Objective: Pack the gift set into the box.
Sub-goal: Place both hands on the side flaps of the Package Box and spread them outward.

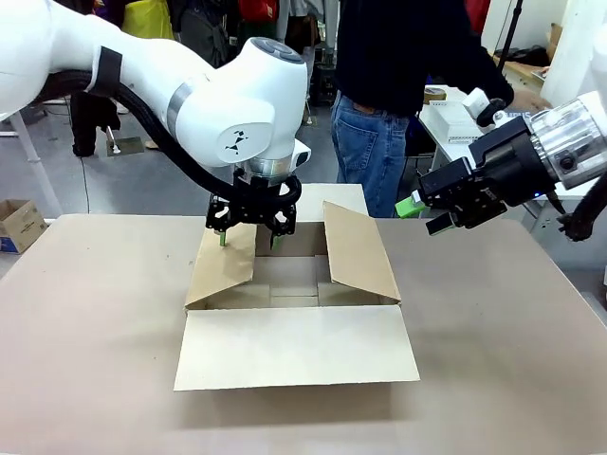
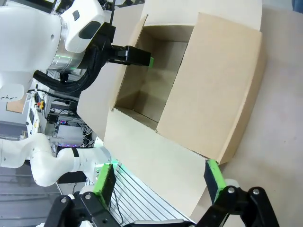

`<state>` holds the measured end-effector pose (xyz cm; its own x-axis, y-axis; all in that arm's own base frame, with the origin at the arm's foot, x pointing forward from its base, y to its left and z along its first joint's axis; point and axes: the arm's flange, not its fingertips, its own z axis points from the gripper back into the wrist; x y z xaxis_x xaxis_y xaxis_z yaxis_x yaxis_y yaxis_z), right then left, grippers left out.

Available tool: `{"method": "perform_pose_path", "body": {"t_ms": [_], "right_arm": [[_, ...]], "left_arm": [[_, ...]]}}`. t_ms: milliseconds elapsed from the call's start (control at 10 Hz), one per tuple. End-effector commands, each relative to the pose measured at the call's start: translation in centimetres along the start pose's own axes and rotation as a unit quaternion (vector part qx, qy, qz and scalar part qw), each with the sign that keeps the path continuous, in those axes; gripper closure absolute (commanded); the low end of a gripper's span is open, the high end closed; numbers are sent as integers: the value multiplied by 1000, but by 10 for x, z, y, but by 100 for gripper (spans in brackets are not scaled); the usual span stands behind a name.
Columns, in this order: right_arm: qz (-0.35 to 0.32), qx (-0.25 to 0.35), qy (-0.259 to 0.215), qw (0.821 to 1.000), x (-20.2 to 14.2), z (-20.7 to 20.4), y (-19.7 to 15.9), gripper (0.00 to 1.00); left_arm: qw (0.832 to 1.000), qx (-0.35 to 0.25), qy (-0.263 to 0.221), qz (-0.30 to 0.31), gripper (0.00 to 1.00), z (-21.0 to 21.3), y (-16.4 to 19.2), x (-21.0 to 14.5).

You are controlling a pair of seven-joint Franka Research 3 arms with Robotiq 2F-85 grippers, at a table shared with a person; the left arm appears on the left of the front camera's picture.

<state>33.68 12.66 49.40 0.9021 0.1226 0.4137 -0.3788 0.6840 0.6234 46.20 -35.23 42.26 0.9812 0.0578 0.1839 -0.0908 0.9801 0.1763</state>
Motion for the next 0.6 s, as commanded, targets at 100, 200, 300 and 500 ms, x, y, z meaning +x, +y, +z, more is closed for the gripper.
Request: {"method": "perform_pose_path", "body": {"t_ms": [100, 200, 300, 500], "right_arm": [[0, 1, -1, 1000, 0, 0, 0, 0], [0, 1, -1, 1000, 0, 0, 0, 0], [0, 1, -1, 1000, 0, 0, 0, 0], [0, 1, -1, 1000, 0, 0, 0, 0]], "left_arm": [[1000, 0, -1, -12, 0, -3, 4, -1], [1000, 0, -1, -12, 0, -3, 4, -1], [1000, 1, 1, -3, 0, -1, -1, -1], [998, 53, -21, 26, 0, 4, 6, 0]]}}
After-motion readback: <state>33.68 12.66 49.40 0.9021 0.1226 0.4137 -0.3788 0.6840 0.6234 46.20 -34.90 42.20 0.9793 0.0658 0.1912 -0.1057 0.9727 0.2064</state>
